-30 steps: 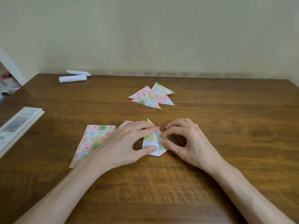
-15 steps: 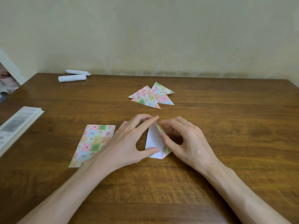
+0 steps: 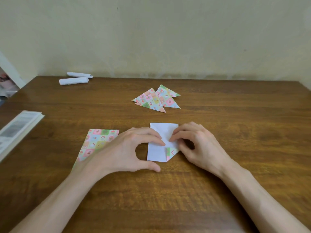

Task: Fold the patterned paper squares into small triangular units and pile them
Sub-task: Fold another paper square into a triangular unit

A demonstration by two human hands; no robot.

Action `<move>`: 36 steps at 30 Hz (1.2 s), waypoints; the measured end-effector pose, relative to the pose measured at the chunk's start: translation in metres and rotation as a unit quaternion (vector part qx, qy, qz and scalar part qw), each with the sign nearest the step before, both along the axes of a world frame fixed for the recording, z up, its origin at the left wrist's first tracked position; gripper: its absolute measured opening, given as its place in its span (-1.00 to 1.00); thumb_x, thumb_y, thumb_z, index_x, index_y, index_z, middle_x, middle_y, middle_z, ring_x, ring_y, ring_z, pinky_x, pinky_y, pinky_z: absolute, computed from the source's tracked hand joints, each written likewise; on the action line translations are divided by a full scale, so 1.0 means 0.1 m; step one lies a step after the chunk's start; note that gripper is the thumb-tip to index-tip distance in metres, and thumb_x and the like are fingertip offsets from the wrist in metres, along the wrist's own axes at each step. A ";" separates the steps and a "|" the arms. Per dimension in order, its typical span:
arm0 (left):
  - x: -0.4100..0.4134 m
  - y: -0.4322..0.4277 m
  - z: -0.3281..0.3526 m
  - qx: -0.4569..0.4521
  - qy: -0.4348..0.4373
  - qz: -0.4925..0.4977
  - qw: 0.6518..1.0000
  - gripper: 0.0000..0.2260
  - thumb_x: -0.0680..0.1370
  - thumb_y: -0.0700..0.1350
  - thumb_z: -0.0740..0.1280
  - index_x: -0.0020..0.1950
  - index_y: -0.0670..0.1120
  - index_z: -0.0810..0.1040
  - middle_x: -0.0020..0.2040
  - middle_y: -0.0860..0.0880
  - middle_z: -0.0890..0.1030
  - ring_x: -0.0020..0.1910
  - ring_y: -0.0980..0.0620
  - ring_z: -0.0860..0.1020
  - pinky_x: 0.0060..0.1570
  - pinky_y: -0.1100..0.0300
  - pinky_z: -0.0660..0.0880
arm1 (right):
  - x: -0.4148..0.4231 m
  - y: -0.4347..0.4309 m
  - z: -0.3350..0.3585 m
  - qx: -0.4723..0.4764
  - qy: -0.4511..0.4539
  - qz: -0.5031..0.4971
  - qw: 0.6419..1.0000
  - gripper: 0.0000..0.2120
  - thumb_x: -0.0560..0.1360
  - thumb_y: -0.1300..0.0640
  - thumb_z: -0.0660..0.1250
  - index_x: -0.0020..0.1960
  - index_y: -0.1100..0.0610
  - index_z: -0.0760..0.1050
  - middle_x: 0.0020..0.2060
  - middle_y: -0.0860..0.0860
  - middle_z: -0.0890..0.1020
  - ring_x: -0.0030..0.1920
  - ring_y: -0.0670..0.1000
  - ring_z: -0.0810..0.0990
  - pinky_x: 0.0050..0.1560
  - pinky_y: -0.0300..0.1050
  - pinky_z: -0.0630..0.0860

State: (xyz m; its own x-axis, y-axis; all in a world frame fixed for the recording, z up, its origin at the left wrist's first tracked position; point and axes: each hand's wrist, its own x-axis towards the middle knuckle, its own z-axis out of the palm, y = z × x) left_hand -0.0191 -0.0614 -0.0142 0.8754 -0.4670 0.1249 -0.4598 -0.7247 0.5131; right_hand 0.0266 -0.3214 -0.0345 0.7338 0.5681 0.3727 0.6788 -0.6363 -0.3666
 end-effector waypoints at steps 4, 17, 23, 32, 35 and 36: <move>0.02 0.05 0.01 -0.030 0.002 0.010 1.000 -0.70 0.41 0.25 0.54 0.08 0.21 0.69 0.25 0.36 0.58 0.35 0.35 0.48 0.41 0.10 0.42 | -0.03 -0.04 0.10 0.010 0.048 0.003 0.999 -0.82 0.50 -0.04 0.37 0.07 -0.12 0.67 0.08 -0.27 0.65 0.15 -0.17 0.57 0.19 -0.04 0.45; 0.03 0.00 -0.01 -0.050 -0.062 0.044 0.996 -0.70 0.58 0.26 0.35 -0.01 0.07 0.73 0.05 0.25 0.67 0.09 0.23 0.64 0.13 0.06 0.58 | -0.02 -0.09 0.10 0.009 0.101 0.041 0.994 -0.87 0.55 -0.18 0.43 -0.02 -0.16 0.66 0.22 -0.29 0.59 0.33 -0.21 0.45 0.36 0.02 0.35; 0.07 -0.04 -0.07 -0.027 -0.060 0.086 0.994 -0.71 0.59 0.25 0.30 -0.12 0.11 0.67 -0.02 0.24 0.59 0.11 0.17 0.56 0.23 0.07 0.46 | -0.05 -0.05 0.07 0.045 0.133 0.008 0.990 -0.87 0.57 -0.15 0.41 -0.07 -0.14 0.66 0.19 -0.28 0.53 0.31 -0.18 0.46 0.40 -0.06 0.27; 0.14 -0.14 -0.14 0.009 -0.069 0.145 0.987 -0.67 0.55 0.24 0.33 -0.19 0.04 0.67 -0.06 0.22 0.51 0.14 0.22 0.42 0.19 0.11 0.38 | -0.09 0.03 0.07 0.048 0.124 -0.072 0.989 -0.78 0.52 -0.27 0.36 -0.18 -0.16 0.60 -0.07 -0.20 0.44 0.09 -0.11 0.39 0.11 -0.12 0.26; 0.15 -0.16 -0.14 0.017 -0.054 0.165 0.985 -0.64 0.52 0.29 0.30 -0.23 0.04 0.62 -0.05 0.23 0.50 0.13 0.23 0.40 0.18 0.12 0.36 | -0.10 0.07 0.06 0.039 0.140 -0.084 0.986 -0.77 0.53 -0.24 0.37 -0.21 -0.15 0.55 -0.09 -0.17 0.47 0.06 -0.13 0.41 0.08 -0.09 0.28; 0.15 -0.17 -0.13 0.016 -0.048 0.170 0.984 -0.63 0.52 0.30 0.29 -0.25 0.04 0.60 -0.04 0.23 0.49 0.12 0.23 0.40 0.17 0.12 0.36 | -0.10 0.07 0.06 0.037 0.146 -0.089 0.985 -0.77 0.52 -0.24 0.38 -0.21 -0.14 0.55 -0.09 -0.17 0.48 0.05 -0.13 0.41 0.09 -0.08 0.28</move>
State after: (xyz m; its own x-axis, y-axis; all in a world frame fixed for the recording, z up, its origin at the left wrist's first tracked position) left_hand -0.0036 -0.0779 -0.0277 0.9664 -0.1542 0.2057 -0.2339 -0.8597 0.4541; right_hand 0.0170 -0.3140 -0.0282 0.9012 0.3997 0.1674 0.4179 -0.6997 -0.5795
